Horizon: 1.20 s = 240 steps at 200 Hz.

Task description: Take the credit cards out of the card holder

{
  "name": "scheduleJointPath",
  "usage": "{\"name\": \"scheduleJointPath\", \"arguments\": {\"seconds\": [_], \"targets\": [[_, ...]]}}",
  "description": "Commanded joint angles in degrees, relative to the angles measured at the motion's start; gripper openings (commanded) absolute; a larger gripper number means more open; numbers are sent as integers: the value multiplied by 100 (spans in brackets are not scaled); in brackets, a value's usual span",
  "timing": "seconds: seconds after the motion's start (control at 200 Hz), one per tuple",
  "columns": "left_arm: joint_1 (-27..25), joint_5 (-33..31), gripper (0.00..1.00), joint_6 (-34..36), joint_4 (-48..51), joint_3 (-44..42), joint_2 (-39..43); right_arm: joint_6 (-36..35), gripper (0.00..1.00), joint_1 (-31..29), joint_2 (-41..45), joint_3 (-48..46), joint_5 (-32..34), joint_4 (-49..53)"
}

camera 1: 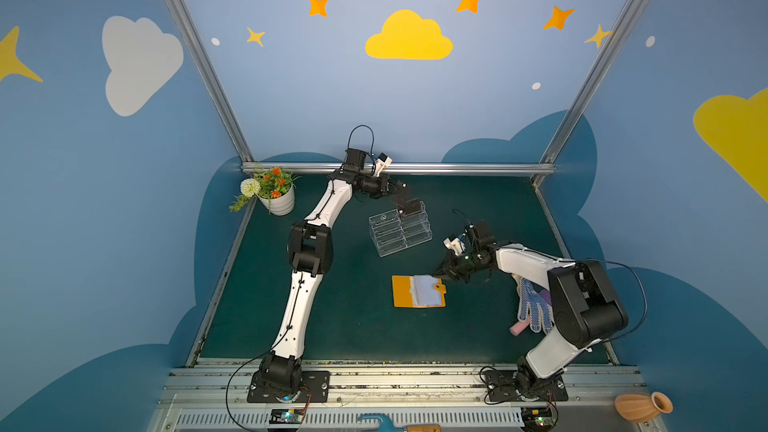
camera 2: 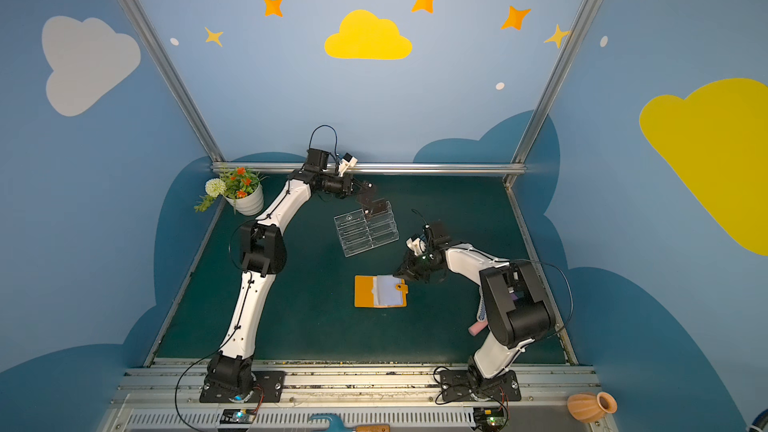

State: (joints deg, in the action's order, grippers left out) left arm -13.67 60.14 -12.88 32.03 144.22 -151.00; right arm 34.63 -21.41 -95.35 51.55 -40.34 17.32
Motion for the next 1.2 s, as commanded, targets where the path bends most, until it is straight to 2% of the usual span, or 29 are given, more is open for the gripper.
{"name": "scheduleJointPath", "arguments": {"seconds": [0.0, 0.591, 0.971, 1.196], "targets": [[-6, -160, 4, 209, 30, 141, -204, -9, 0, 23, -19, 9, -168, -143], [-57, -516, 4, 821, 328, 107, -132, 6, 0, 59, 155, -48, -271, -200], [-211, -845, 4, 1291, 75, -546, 403, 13, 0, 108, 165, -118, -330, -267], [-285, -1055, 4, 1612, 150, -627, 545, 26, 0, 151, 164, -171, -388, -342]]}}
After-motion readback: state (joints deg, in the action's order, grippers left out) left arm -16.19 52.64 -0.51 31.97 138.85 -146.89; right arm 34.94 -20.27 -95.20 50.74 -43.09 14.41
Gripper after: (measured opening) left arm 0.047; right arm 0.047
